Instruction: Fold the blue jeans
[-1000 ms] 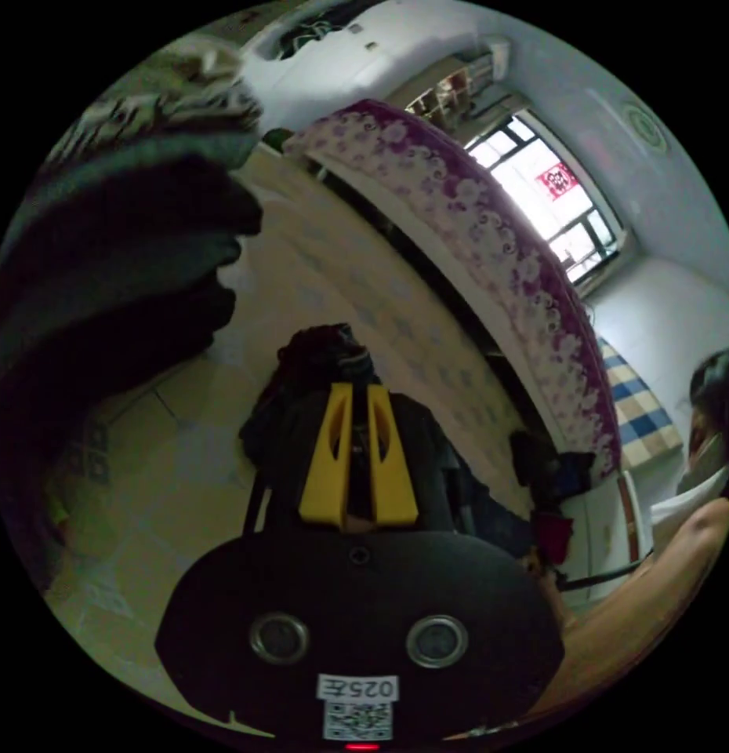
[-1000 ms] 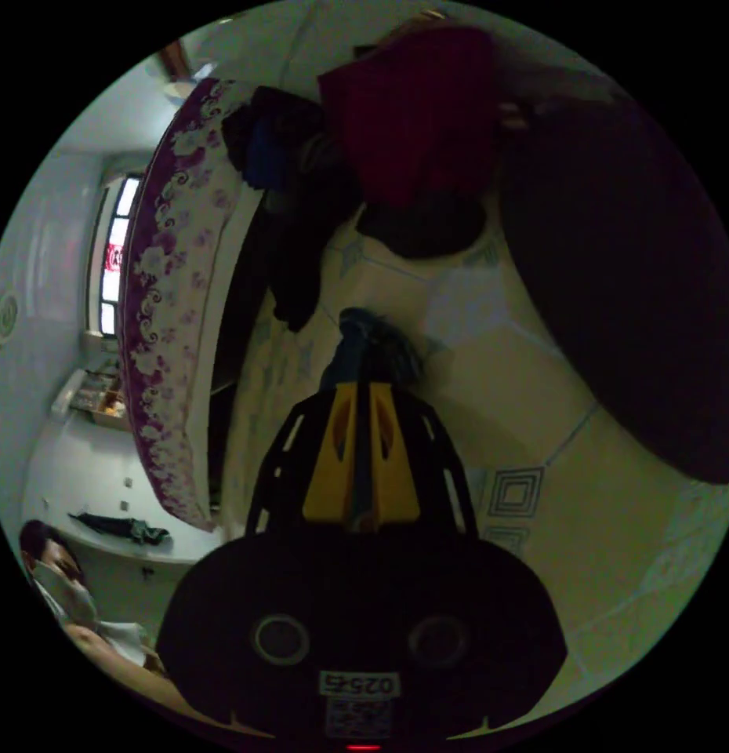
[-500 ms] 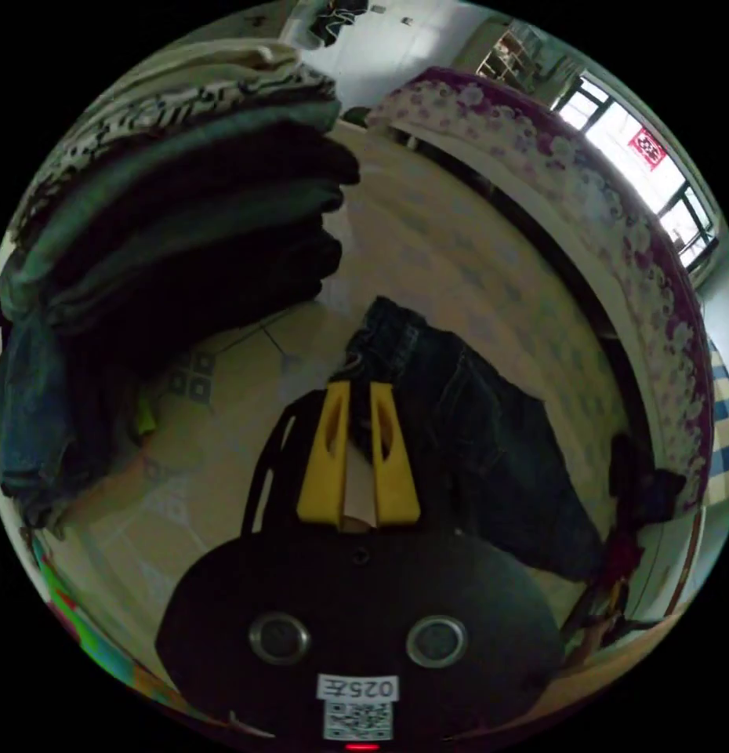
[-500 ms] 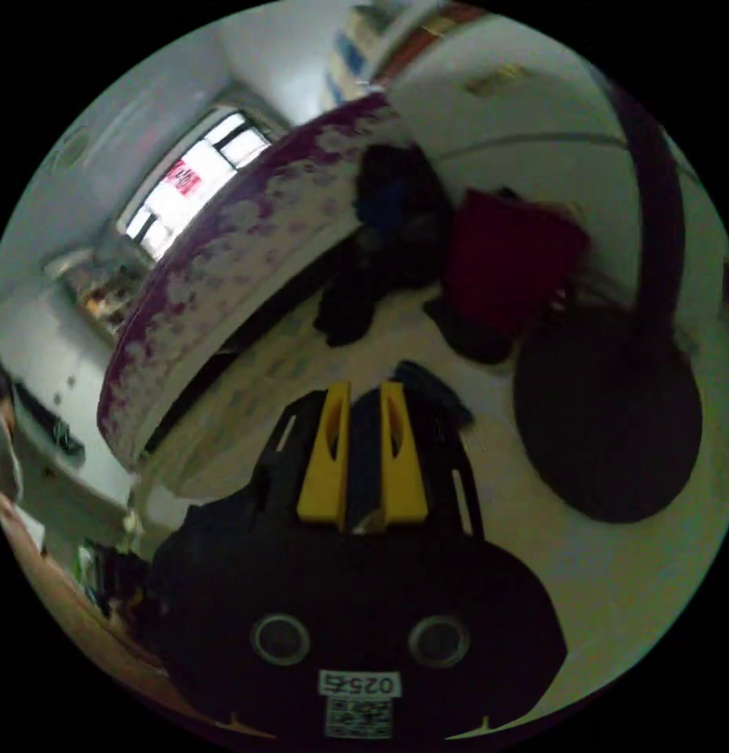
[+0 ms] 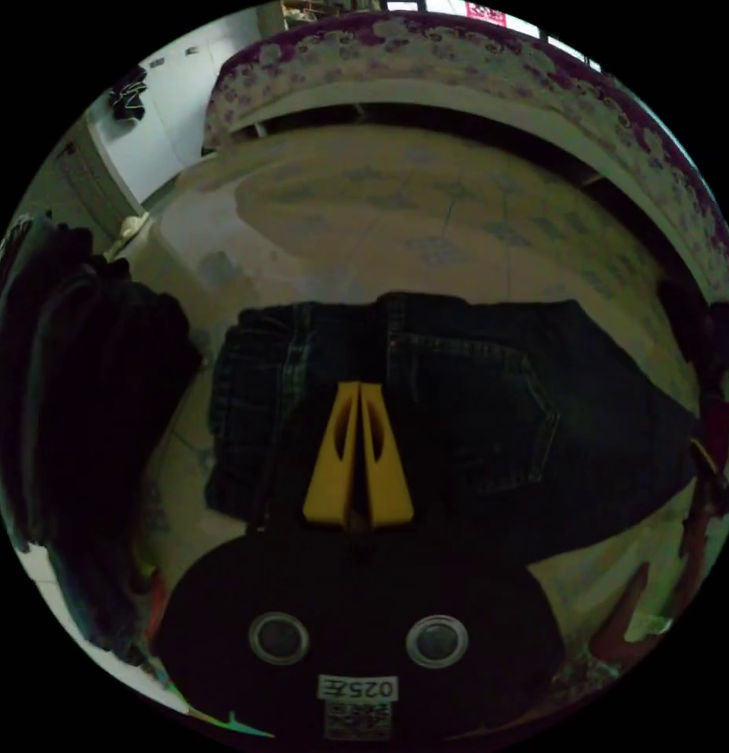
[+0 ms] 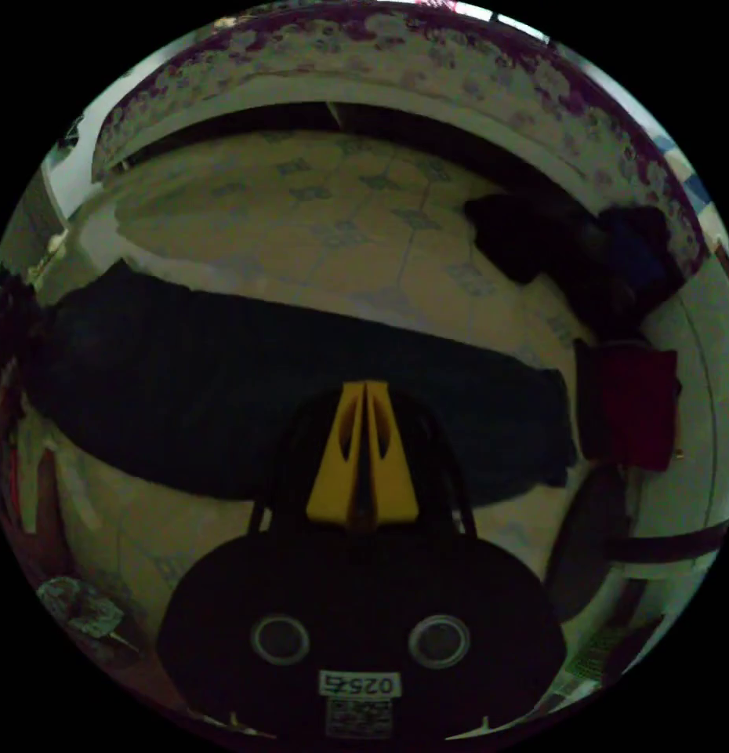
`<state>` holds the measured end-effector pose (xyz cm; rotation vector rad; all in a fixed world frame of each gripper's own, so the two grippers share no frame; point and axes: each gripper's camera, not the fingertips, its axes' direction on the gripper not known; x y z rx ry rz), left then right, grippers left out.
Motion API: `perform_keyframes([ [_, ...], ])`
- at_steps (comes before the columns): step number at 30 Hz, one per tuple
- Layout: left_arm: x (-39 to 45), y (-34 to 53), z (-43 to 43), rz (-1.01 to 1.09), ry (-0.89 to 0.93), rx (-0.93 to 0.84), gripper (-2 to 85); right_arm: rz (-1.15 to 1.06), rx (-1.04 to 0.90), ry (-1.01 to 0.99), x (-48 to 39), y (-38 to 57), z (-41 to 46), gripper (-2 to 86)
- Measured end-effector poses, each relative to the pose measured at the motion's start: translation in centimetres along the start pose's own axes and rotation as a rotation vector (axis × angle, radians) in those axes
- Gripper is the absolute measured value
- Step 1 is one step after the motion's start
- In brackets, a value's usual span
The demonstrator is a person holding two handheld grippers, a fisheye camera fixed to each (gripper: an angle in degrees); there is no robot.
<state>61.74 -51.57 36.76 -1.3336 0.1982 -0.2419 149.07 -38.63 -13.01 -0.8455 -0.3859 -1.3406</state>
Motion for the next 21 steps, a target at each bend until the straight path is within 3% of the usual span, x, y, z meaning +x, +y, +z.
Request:
perform_keyframes([
  [2, 1.0, 1.7, 0.2, -0.002, -0.055, 0.040, -0.9, 0.067, 0.086, 0.072, 0.4, 1.5, -1.8, -0.9],
  [4, 1.6, 3.6, 3.0, 0.004, -0.045, 0.021, -0.9, 0.099, 0.015, 0.008, 1.3, 2.7, -1.3, -0.8],
  [5, 1.7, 4.7, 5.8, 0.007, -0.030, 0.024, -0.9, 0.143, -0.083, -0.070, 2.2, 3.5, 0.2, -0.8],
  [6, 1.8, 5.7, 7.4, 0.006, -0.006, 0.073, -0.9, 0.225, 0.052, -0.131, 3.6, 4.6, -0.7, -0.5],
  [10, 4.7, 5.0, 9.8, 0.100, 0.034, -0.050, -0.6, 0.444, 0.082, -0.405, 9.3, 6.2, -1.8, 3.6],
  [15, 18.0, 4.6, 10.5, 0.488, 0.843, 0.300, 4.9, 0.814, 0.258, -0.499, 19.3, 12.8, -4.4, 15.4],
  [18, 32.0, 1.6, 15.2, 0.846, 1.044, 0.103, 8.1, 0.932, 0.273, -0.484, 23.6, 16.0, -3.8, 17.8],
  [21, 46.2, 0.2, 20.0, 1.130, 1.124, -0.063, 10.0, 1.035, 0.287, -0.522, 27.0, 18.1, -2.5, 17.7],
])
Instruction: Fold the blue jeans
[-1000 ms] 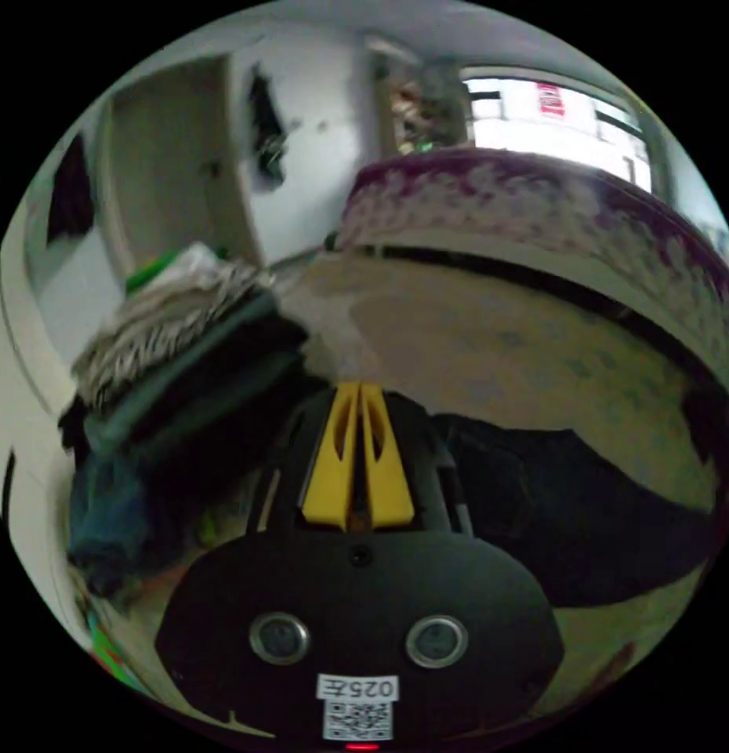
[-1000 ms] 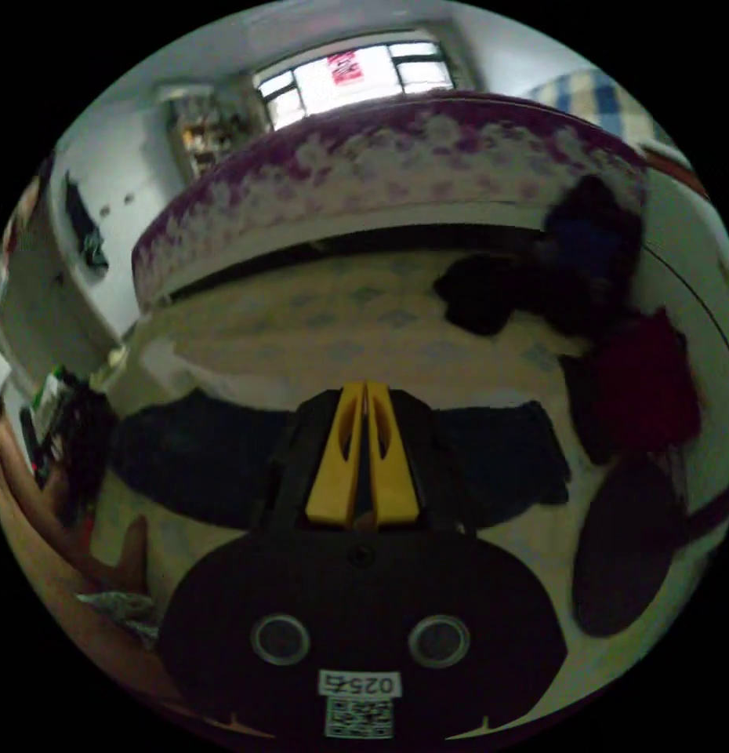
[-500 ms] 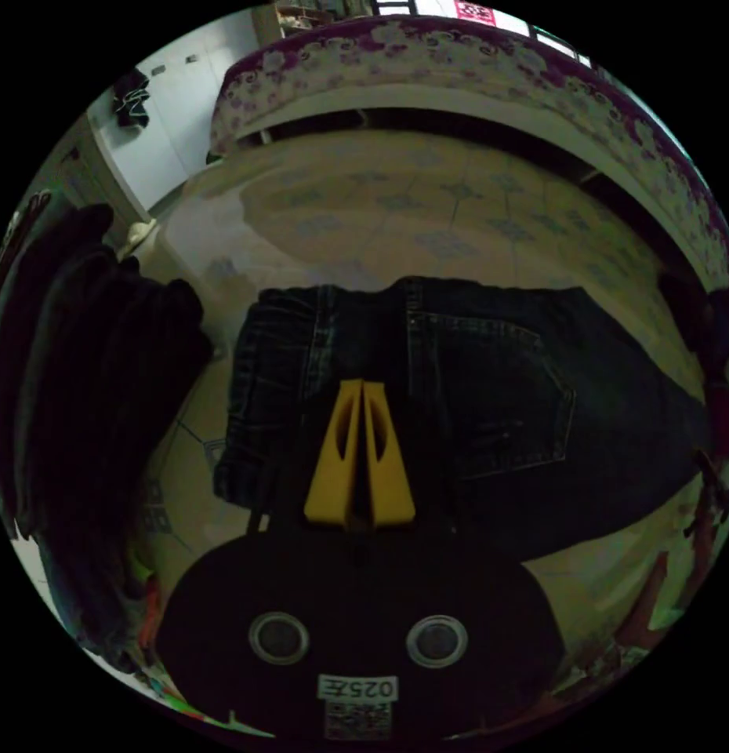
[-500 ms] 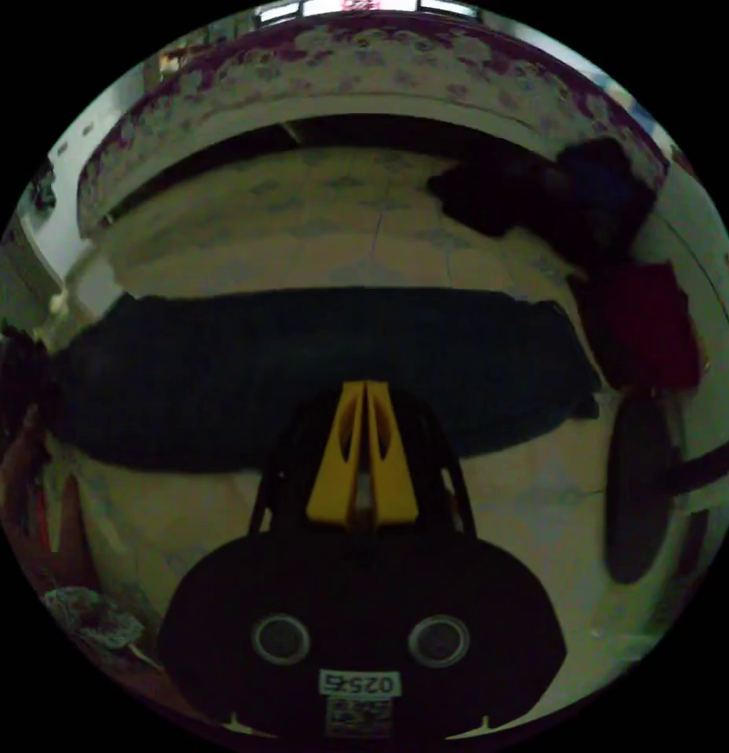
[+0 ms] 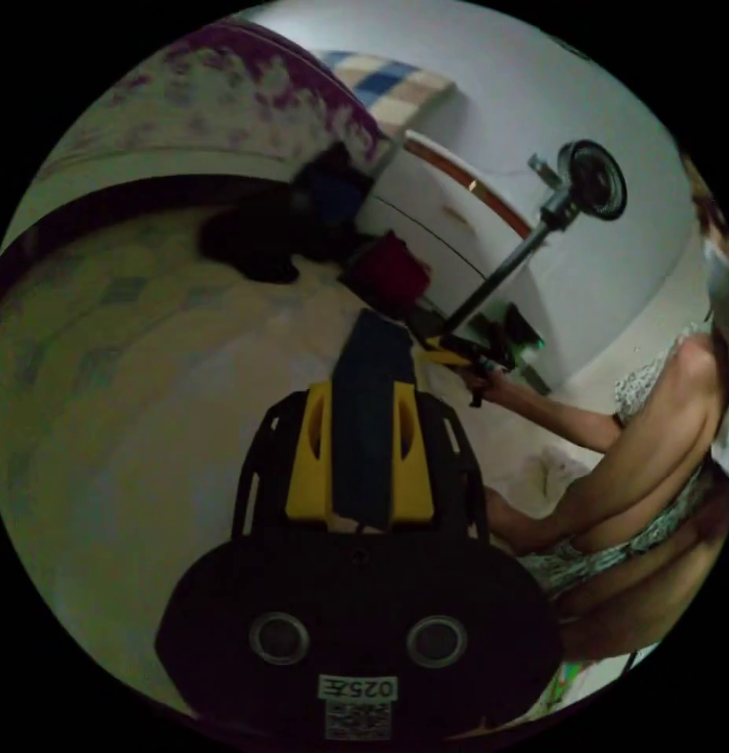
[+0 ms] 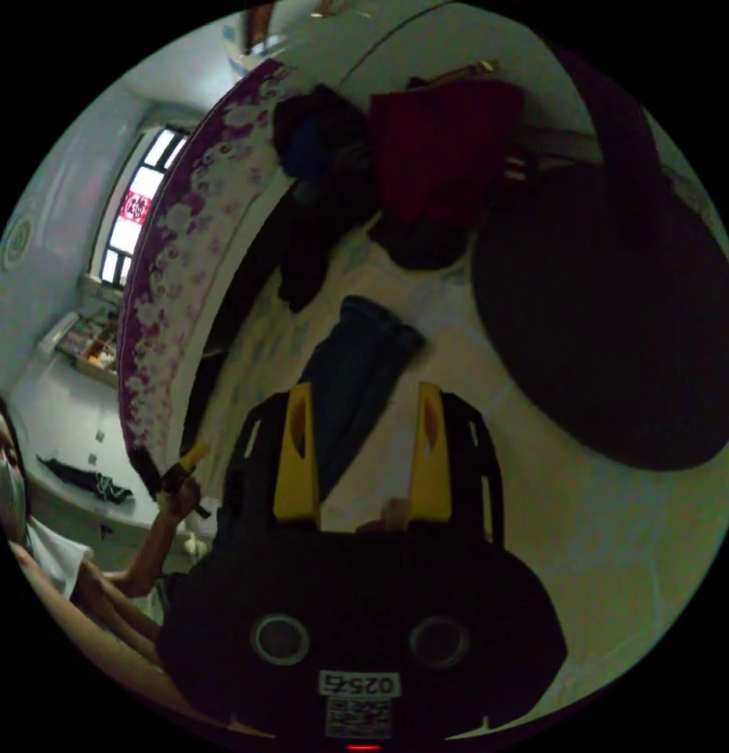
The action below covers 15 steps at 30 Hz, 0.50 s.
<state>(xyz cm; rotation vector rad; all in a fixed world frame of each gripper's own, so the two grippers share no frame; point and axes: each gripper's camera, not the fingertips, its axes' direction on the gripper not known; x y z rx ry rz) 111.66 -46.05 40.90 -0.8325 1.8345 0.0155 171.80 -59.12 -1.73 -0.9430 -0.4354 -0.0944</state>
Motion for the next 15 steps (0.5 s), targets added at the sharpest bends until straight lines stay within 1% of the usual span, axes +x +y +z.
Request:
perform_keyframes([
  [1, -0.9, -1.5, 2.4, 0.024, 0.019, -0.049, 10.2, 0.019, 0.006, -0.018, 0.6, -0.3, 0.0, 17.1],
  [3, -4.4, -6.8, 11.5, 0.043, 0.118, -0.208, 11.0, 0.054, 0.030, -0.060, 2.4, -1.3, -0.1, 15.0],
  [4, -5.1, -7.9, 13.4, 0.037, 0.134, -0.229, 11.1, 0.060, 0.036, -0.072, 2.7, -1.4, -0.1, 14.6],
  [5, -6.3, -9.8, 17.3, 0.032, 0.155, -0.258, 11.3, 0.067, 0.040, -0.091, 3.2, -1.7, -0.2, 14.0],
  [9, -6.9, -13.5, 29.3, 0.136, 0.187, -0.419, 11.1, 0.087, 0.056, -0.135, 4.3, -2.8, 0.1, 13.4],
  [10, -6.7, -13.5, 30.8, 0.153, 0.198, -0.443, 11.0, 0.085, 0.058, -0.141, 4.3, -2.9, 0.3, 13.0],
  [11, -6.3, -13.4, 33.7, 0.183, 0.219, -0.513, 10.4, 0.071, 0.052, -0.148, 4.3, -3.2, 0.7, 12.2],
  [13, -6.2, -13.4, 35.9, 0.193, 0.218, -0.511, 9.0, 0.053, 0.043, -0.111, 3.9, -3.5, 1.3, 9.4],
  [15, -7.5, -13.0, 37.3, 0.195, 0.243, -0.556, 7.0, 0.046, 0.048, -0.059, 3.7, -3.2, 1.9, 4.7],
])
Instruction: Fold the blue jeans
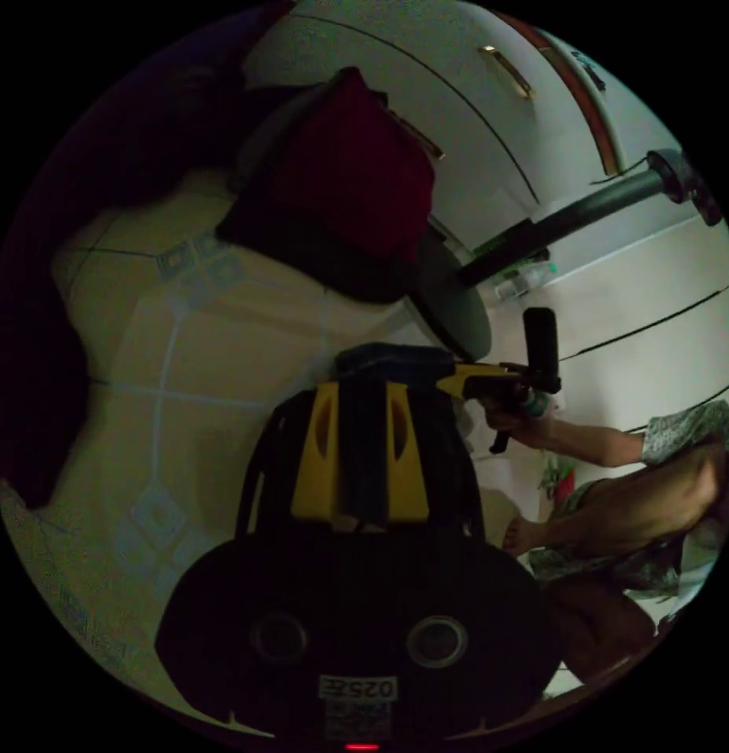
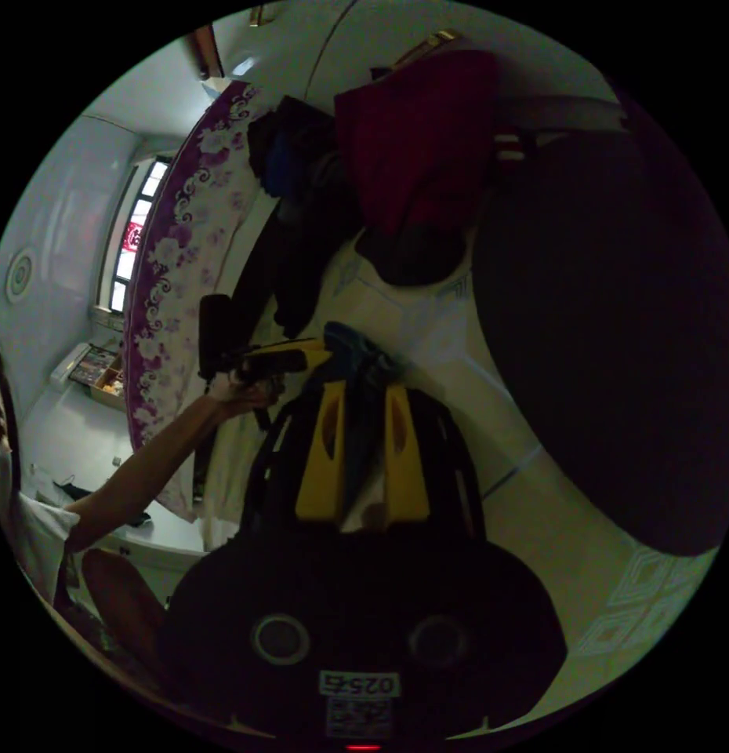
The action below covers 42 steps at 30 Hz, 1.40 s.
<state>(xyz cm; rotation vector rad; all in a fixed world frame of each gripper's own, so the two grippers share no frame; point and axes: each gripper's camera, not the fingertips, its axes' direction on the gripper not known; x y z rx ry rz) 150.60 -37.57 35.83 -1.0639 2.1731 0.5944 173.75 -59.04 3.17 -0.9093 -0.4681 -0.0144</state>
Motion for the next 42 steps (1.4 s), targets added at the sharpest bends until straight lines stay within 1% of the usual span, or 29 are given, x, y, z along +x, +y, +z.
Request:
perform_keyframes([
  [3, -3.0, 1.8, 1.0, -0.116, 0.134, 0.016, 3.0, 0.086, 0.005, -0.087, 1.4, 0.6, 0.6, 0.8],
  [4, -3.2, 2.1, 1.3, -0.129, 0.141, 0.012, 2.4, 0.096, 0.000, -0.099, 1.6, 0.6, 0.5, 0.6],
  [5, -3.3, 2.5, 1.6, -0.146, 0.130, 0.008, 2.0, 0.069, -0.002, -0.099, 1.3, 0.4, 0.0, 0.0],
  [7, -2.2, 2.6, 2.0, -0.106, 0.083, 0.017, 1.7, -0.040, 0.014, -0.046, -0.4, -0.1, -1.6, -0.5],
  [8, -1.0, 2.4, 2.0, -0.051, 0.067, 0.042, 1.6, -0.135, 0.027, 0.026, -2.0, -0.4, -3.0, -0.6],
  [9, 0.2, 2.1, 1.5, -0.021, 0.078, 0.083, 1.4, -0.223, 0.048, 0.089, -3.6, -0.7, -4.6, -0.7],
  [11, 2.0, 1.8, -0.3, 0.002, 0.130, 0.174, 1.1, -0.279, 0.116, 0.096, -5.3, -1.0, -7.2, -0.8],
  [13, 4.1, 2.3, -3.5, 0.052, 0.171, 0.283, 0.6, -0.302, 0.182, 0.040, -6.7, -1.0, -9.5, -0.8],
  [15, 6.9, 5.2, -9.3, 0.144, 0.186, 0.381, 0.1, -0.343, 0.195, -0.115, -9.0, -0.7, -10.9, -0.7],
  [16, 7.4, 6.4, -11.0, 0.158, 0.194, 0.394, 0.0, -0.365, 0.187, -0.158, -9.8, -0.4, -10.9, -0.7],
  [18, 9.7, 13.6, -17.9, 0.200, 0.206, 0.441, -0.4, -0.473, 0.119, -0.333, -13.6, 1.6, -9.3, -0.6],
  [19, 10.3, 16.0, -19.7, 0.205, 0.199, 0.455, -0.4, -0.502, 0.097, -0.373, -14.7, 2.4, -8.5, -0.6],
  [21, 13.0, 27.5, -26.2, 0.185, 0.136, 0.504, -0.6, -0.612, -0.027, -0.521, -19.3, 6.0, -4.6, -0.5],
  [22, 13.8, 30.7, -27.6, 0.175, 0.103, 0.516, -0.6, -0.634, -0.061, -0.558, -20.5, 7.0, -3.4, -0.5],
  [24, 17.1, 44.2, -31.9, 0.074, -0.023, 0.567, -0.5, -0.714, -0.210, -0.695, -24.6, 11.4, 1.8, -0.5],
  [25, 17.9, 47.7, -32.6, 0.038, -0.055, 0.577, -0.5, -0.733, -0.252, -0.723, -25.6, 12.7, 3.2, -0.5],
  [27, 21.0, 61.1, -33.9, -0.130, -0.146, 0.643, -0.5, -0.789, -0.447, -0.812, -29.3, 18.3, 9.2, -0.4],
  [28, 21.7, 64.2, -34.0, -0.171, -0.161, 0.669, -0.5, -0.806, -0.489, -0.825, -30.0, 19.9, 10.6, -0.4],
  [29, 23.0, 70.2, -33.9, -0.252, -0.198, 0.715, -0.5, -0.820, -0.567, -0.830, -31.3, 23.0, 13.3, -0.4],
  [30, 24.0, 75.5, -33.6, -0.333, -0.225, 0.755, -0.4, -0.841, -0.639, -0.815, -32.3, 26.3, 16.0, -0.3],
  [31, 24.4, 77.8, -33.4, -0.366, -0.231, 0.773, -0.4, -0.863, -0.667, -0.804, -32.8, 27.9, 17.2, -0.2],
  [33, 25.1, 86.7, -32.5, -0.488, -0.232, 0.839, 0.2, -0.928, -0.755, -0.742, -34.0, 33.6, 21.5, 0.4],
  [35, 25.5, 92.5, -32.1, -0.565, -0.204, 0.896, 1.1, -1.027, -0.791, -0.708, -35.0, 37.2, 24.1, 1.5],
  [37, 26.5, 97.6, -31.9, -0.647, -0.225, 0.918, 2.7, -1.119, -0.880, -0.680, -35.6, 40.5, 27.0, 5.2],
  [38, 27.3, 100.3, -31.7, -0.717, -0.262, 0.894, 3.8, -1.200, -0.995, -0.664, -35.7, 42.7, 29.1, 8.4],
  [39, 28.2, 102.7, -31.6, -0.811, -0.322, 0.858, 4.0, -1.243, -1.105, -0.599, -35.4, 44.5, 31.3, 11.8],
  [40, 28.8, 103.9, -31.6, -0.851, -0.347, 0.850, 4.1, -1.257, -1.141, -0.564, -35.0, 45.0, 32.2, 12.6],
  [41, 30.1, 106.2, -31.8, -0.904, -0.361, 0.882, 4.6, -1.257, -1.182, -0.522, -34.3, 45.2, 33.6, 14.4],
  [42, 31.7, 108.6, -32.1, -0.970, -0.342, 0.978, 5.0, -1.239, -1.197, -0.517, -33.6, 44.4, 34.2, 14.2],
])
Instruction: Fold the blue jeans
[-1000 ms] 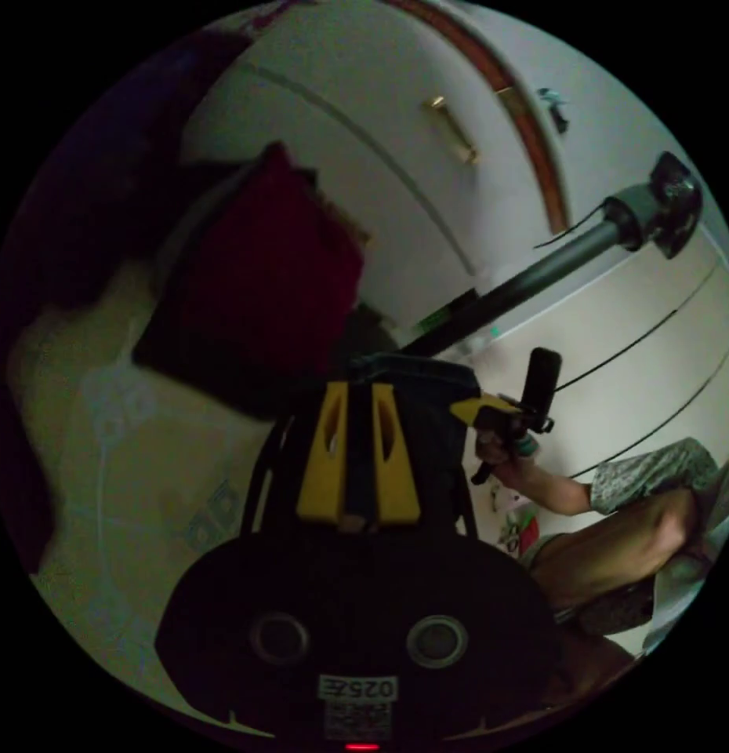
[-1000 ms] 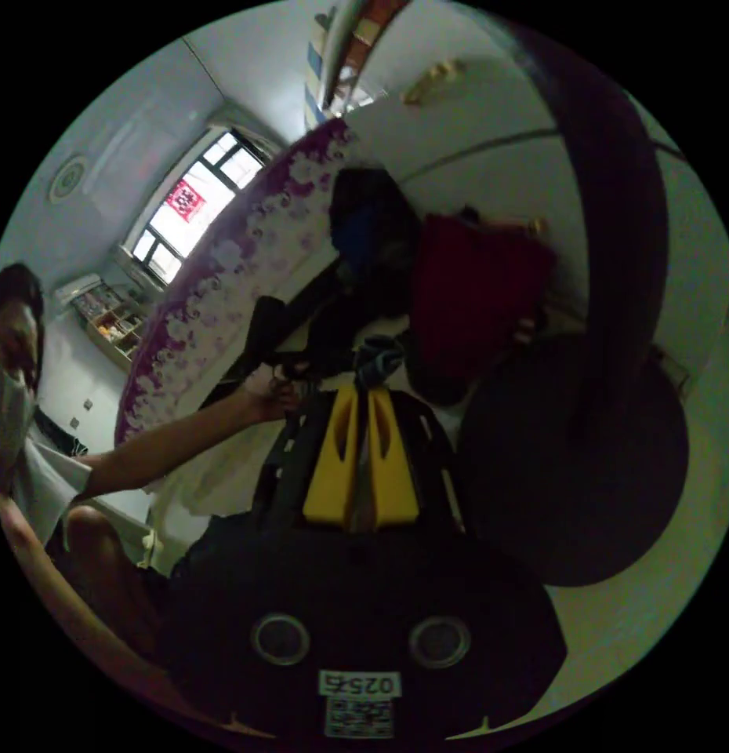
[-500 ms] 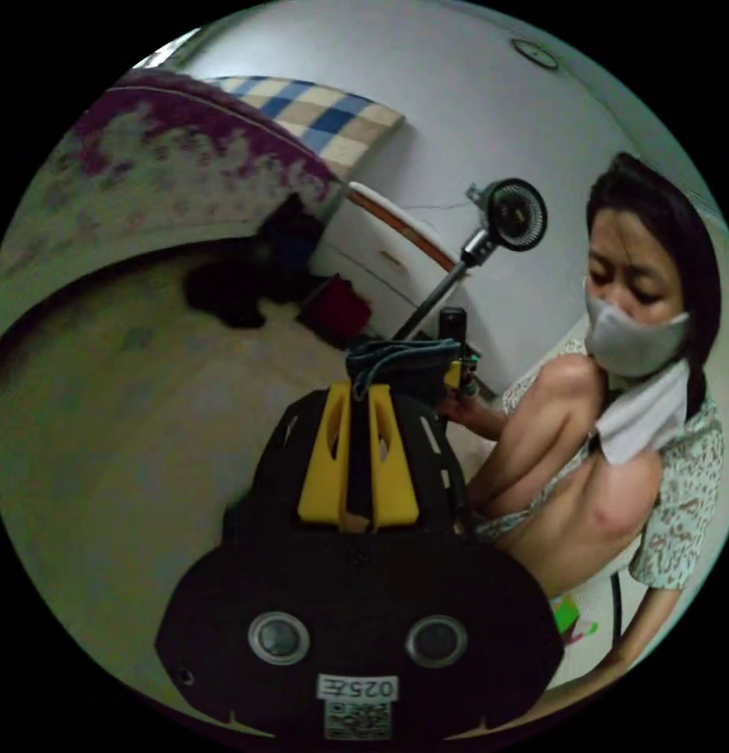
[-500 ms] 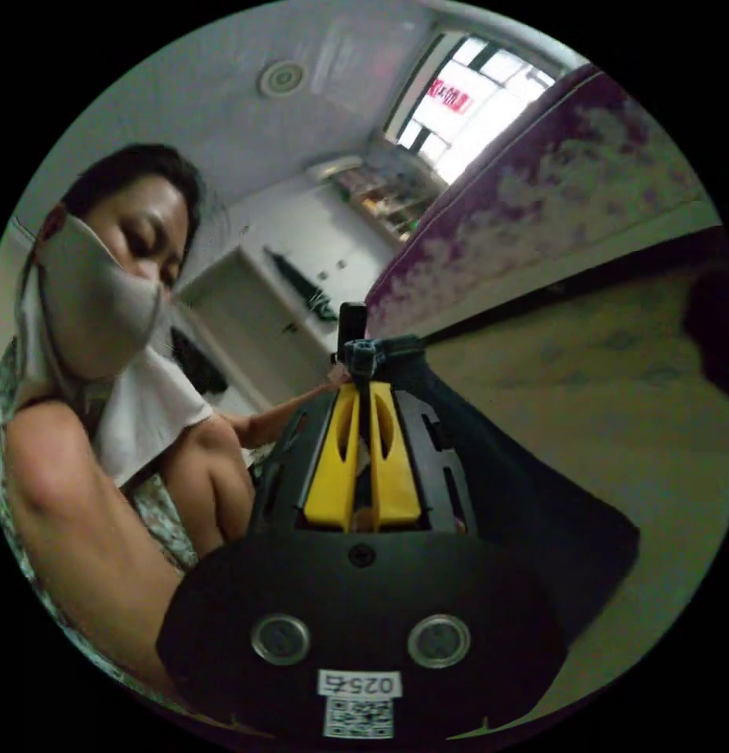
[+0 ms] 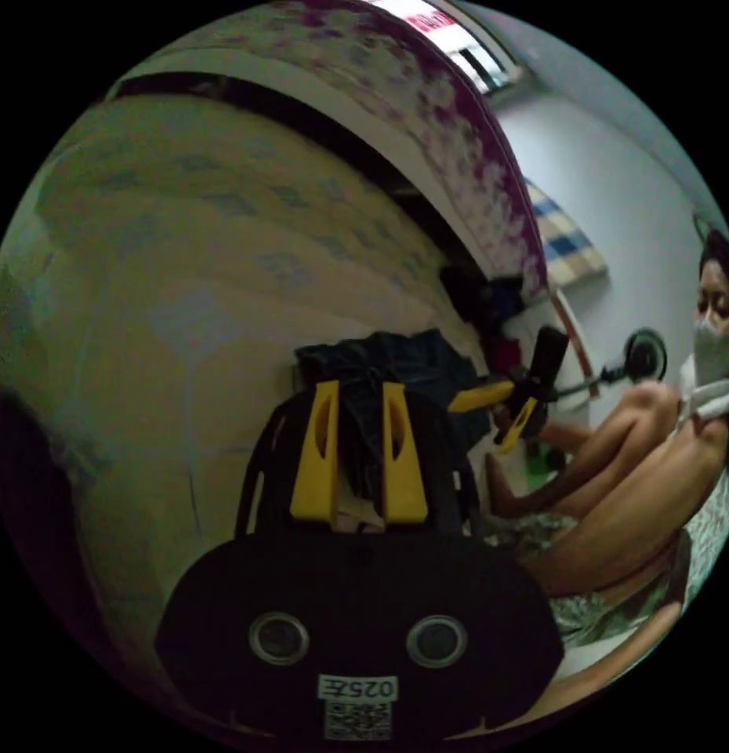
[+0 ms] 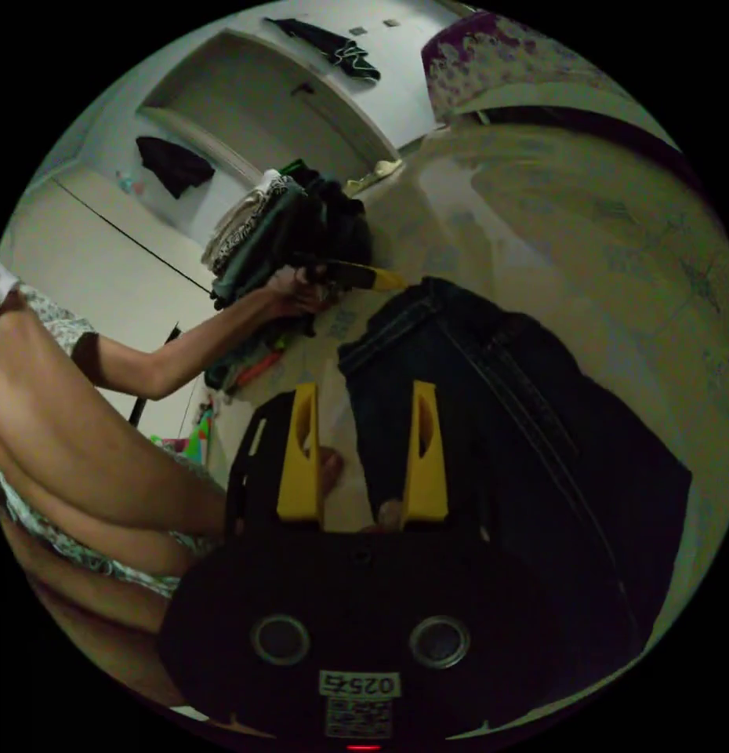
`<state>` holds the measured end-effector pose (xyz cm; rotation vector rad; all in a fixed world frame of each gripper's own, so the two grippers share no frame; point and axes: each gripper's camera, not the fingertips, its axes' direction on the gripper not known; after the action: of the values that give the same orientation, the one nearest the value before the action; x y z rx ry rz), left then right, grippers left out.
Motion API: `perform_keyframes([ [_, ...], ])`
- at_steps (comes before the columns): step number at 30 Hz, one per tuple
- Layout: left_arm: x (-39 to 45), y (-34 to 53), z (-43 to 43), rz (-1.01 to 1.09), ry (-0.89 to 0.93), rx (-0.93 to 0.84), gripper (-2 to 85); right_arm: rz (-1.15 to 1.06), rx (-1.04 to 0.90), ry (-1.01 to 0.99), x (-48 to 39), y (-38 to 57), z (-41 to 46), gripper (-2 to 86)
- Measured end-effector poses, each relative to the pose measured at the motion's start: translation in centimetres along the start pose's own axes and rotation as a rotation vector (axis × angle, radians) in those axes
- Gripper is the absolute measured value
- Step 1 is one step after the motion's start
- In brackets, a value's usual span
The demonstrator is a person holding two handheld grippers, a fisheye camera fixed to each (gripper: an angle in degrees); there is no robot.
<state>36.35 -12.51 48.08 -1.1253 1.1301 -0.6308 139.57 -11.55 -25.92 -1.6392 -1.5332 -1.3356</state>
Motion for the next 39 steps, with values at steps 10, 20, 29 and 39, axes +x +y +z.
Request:
perform_keyframes([
  [10, 16.3, 0.3, -7.7, 0.128, 0.092, 0.203, 7.2, 0.646, 0.371, 0.368, 10.7, 18.0, -13.9, 14.1],
  [20, 40.4, 1.8, 13.8, 0.695, -0.038, -0.277, 15.5, 0.807, 0.305, 0.236, 26.8, 25.6, -11.9, 14.0],
  [29, 46.8, 1.0, 9.3, 0.912, -0.400, -0.232, 5.2, 0.836, 0.391, 0.113, 34.4, 31.1, -11.2, 4.3],
  [39, 47.9, -16.6, -11.8, 0.694, 0.363, -0.154, -1.5, 0.820, 0.735, -0.416, 33.0, 36.3, -15.4, 3.8],
])
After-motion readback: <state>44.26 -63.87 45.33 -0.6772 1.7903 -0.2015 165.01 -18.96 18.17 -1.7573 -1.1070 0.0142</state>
